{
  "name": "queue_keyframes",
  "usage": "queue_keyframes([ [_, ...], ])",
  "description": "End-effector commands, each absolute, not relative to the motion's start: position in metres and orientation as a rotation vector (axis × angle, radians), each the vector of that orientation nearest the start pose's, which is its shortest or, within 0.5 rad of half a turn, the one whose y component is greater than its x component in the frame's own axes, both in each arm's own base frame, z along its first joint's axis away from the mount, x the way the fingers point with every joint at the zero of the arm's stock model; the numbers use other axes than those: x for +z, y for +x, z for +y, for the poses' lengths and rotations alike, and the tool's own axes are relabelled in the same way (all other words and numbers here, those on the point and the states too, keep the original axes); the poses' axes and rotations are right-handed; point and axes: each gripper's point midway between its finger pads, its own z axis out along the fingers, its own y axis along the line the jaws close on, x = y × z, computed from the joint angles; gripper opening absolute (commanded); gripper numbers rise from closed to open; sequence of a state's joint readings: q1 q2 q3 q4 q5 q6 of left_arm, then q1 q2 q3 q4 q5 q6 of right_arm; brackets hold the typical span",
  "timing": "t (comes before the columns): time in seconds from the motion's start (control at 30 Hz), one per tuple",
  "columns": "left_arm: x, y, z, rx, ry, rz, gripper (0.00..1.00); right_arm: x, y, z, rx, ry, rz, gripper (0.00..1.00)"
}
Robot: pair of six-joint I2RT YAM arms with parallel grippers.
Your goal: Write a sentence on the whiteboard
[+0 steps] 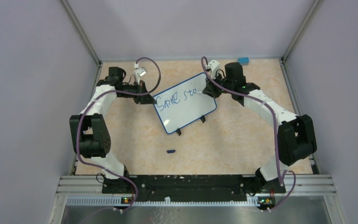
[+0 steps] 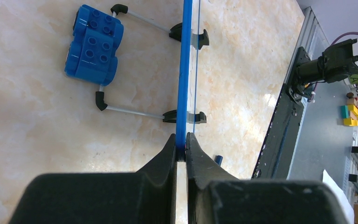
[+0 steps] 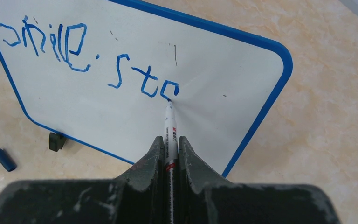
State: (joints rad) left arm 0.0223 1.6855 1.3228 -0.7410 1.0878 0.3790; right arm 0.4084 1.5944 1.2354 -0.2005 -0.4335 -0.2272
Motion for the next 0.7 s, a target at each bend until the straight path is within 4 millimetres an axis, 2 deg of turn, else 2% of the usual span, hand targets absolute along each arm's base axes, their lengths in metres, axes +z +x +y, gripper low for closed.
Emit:
queue_keyframes([
  [0.0, 0.179, 0.351, -0.142, -1.133, 0.790, 2.087, 0.00, 0.216, 0.411, 0.229, 0.475, -0.866, 1.852, 0.00],
  [0.2, 0.179, 0.352, -0.143, -1.136, 0.788, 2.087, 0.00, 0.230, 0.417, 0.232, 0.484, -0.844, 1.823, 0.00],
  [0.4, 0.179, 0.351, -0.142, -1.130, 0.792, 2.088, 0.00, 0.236, 0.422, 0.234, 0.490, -0.827, 1.814, 0.00],
  [0.67, 0.178, 0.352, -0.142, -1.134, 0.791, 2.088, 0.00, 0.227, 0.418, 0.235, 0.503, -0.844, 1.833, 0.00],
])
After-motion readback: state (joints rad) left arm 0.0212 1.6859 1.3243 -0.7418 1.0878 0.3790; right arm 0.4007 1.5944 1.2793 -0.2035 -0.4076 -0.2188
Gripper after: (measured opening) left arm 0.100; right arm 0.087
